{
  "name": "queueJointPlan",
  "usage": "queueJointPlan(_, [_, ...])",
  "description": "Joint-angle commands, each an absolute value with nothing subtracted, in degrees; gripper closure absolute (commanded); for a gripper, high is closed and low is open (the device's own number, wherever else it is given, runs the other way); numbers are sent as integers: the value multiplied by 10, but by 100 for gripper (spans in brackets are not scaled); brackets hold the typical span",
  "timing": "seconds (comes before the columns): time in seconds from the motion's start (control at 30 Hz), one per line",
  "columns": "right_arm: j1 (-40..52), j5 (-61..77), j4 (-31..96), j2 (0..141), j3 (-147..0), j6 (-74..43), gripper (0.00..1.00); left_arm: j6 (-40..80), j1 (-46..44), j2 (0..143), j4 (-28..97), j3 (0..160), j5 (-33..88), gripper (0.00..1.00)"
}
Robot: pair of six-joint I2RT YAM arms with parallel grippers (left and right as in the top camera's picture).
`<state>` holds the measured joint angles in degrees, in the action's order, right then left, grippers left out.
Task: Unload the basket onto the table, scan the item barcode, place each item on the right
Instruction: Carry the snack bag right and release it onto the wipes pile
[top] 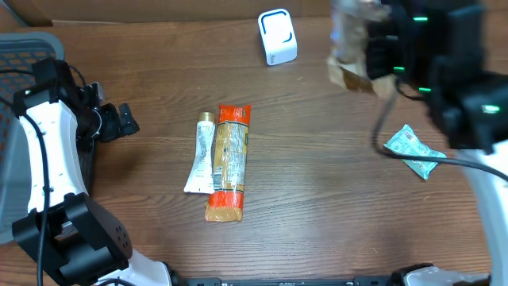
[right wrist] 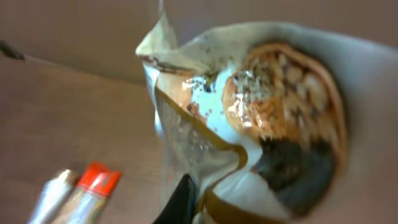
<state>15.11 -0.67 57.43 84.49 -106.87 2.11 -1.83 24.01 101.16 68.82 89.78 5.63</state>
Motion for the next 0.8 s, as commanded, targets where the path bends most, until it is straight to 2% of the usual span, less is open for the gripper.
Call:
queueJointPlan(0.0, [38, 89, 665, 844, -1063, -178, 96, -9, 244, 1016, 687, 905, 58, 1])
queueJointPlan(0.2, [-114, 119, 676, 873, -958, -206, 96, -9, 244, 1016, 687, 905, 58, 1])
queueJointPlan(0.33, [-194, 120, 561, 900, -814, -219, 96, -9, 244, 1016, 687, 905, 58, 1])
queueJointPlan(0.57, [-259, 176, 418, 908, -665, -228, 96, -9, 244, 1016, 687, 905, 58, 0])
queueJointPlan(0.63, [-273, 157, 414, 908, -643, -229, 77, -9, 244, 1016, 687, 905, 58, 1])
queueJointPlan(0.67, [-279, 150, 415, 908, -638, -230, 64, -9, 244, 1016, 687, 905, 58, 0])
queueJointPlan(0.77, [-299, 136, 429, 908, -632, -229, 35, -9, 244, 1016, 687, 905, 58, 1])
